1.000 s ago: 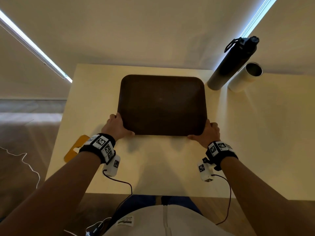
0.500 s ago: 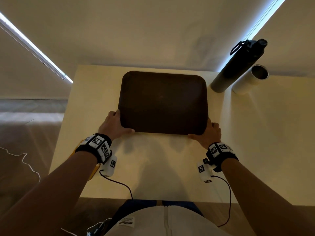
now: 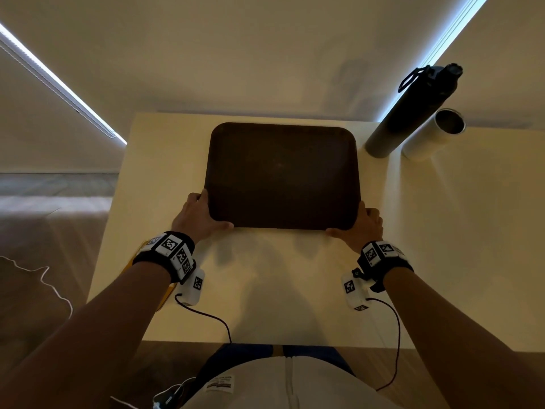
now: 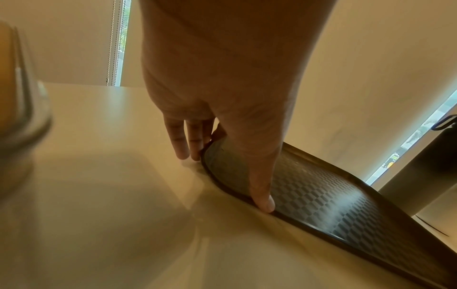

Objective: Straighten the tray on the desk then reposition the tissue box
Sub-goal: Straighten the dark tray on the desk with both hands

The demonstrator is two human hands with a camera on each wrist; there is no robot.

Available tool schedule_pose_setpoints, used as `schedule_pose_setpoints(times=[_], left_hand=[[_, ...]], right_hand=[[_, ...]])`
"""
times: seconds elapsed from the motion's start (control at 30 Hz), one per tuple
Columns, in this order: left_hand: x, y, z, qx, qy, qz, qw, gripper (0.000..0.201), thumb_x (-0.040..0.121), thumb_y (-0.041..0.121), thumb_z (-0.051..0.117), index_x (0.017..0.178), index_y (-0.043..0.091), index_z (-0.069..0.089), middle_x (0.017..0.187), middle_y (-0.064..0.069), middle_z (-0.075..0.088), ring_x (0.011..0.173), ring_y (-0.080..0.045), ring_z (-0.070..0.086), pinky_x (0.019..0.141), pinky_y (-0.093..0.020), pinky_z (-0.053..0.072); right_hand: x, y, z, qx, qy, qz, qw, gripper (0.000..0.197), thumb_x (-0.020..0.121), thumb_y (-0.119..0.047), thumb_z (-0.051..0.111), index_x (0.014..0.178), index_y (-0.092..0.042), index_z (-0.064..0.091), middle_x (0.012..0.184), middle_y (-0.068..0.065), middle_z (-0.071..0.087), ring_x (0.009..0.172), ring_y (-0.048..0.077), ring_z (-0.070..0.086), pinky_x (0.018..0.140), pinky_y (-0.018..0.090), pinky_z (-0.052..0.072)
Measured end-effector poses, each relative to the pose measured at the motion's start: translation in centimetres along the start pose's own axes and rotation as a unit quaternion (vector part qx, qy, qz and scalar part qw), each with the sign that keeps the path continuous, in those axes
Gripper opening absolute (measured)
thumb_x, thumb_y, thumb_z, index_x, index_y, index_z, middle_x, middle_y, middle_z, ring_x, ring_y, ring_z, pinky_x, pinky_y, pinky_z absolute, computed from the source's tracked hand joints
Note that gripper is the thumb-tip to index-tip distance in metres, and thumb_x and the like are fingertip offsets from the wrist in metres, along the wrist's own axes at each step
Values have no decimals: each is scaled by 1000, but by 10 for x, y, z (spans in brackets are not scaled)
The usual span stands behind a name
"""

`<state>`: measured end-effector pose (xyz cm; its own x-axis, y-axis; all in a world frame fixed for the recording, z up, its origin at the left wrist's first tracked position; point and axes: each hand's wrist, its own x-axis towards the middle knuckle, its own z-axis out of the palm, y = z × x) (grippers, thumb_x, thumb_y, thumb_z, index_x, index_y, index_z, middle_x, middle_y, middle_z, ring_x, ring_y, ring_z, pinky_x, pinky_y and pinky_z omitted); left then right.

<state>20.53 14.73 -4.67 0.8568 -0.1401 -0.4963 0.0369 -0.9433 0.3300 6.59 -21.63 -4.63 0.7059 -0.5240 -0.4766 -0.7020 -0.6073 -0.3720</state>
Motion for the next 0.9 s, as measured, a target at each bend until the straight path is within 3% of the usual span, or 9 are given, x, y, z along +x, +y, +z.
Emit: schedule_pose_setpoints(times=[0.33,0.43,0.53,0.6,0.7,0.8,0.9], left_hand=[[-1,-2,-3,-7,-5,6,1000,123,53,70,81,152,22,27,145,-14,39,131,-39,45,99,-58,48],[-9,2,-4,11,16,10,1000,119,64,68,78,156,19,21,151,-15,35,136,-38,40,105,-57,42],[-26,10,-12,-19,42,38,998,105,78,63,71,158,16,21,156,-14,31,141,-36,35,110,-55,38],[-46,11,-19,-59,66,73,993,90,85,57,68,155,17,29,154,-13,35,139,-33,37,111,-53,38],[-87,-3,-25,-109,149,130,974,70,87,46,70,144,14,46,143,-12,48,131,-28,48,107,-46,43],[-135,-30,-26,-131,188,97,968,61,88,40,72,140,19,51,141,-5,50,126,-19,49,102,-33,39],[-175,-69,-26,-148,203,77,965,53,88,39,71,136,32,49,139,-4,50,119,-18,51,95,-36,44]], right_hand=[[-3,2,0,6,-7,-2,1000,113,62,-55,84,149,-23,19,146,14,31,131,41,34,109,56,35],[-5,4,-4,4,-15,-19,1000,117,61,-55,83,151,-24,16,155,12,25,139,41,27,113,57,29],[-11,8,-11,3,-10,-42,999,120,66,-56,82,156,-24,9,164,7,7,148,37,8,119,55,16],[-20,7,-14,5,-10,-75,997,116,71,-56,79,156,-25,8,165,4,0,150,33,1,119,52,12],[-38,-1,-11,3,-21,-153,988,102,75,-54,77,154,-26,20,164,1,6,149,29,3,120,52,16],[-61,-15,3,-5,-46,-244,969,91,76,-55,75,150,-27,29,160,3,17,147,29,11,119,53,20],[-87,-44,25,-18,-101,-336,936,87,79,-55,71,149,-26,31,157,3,21,145,26,15,119,50,19]])
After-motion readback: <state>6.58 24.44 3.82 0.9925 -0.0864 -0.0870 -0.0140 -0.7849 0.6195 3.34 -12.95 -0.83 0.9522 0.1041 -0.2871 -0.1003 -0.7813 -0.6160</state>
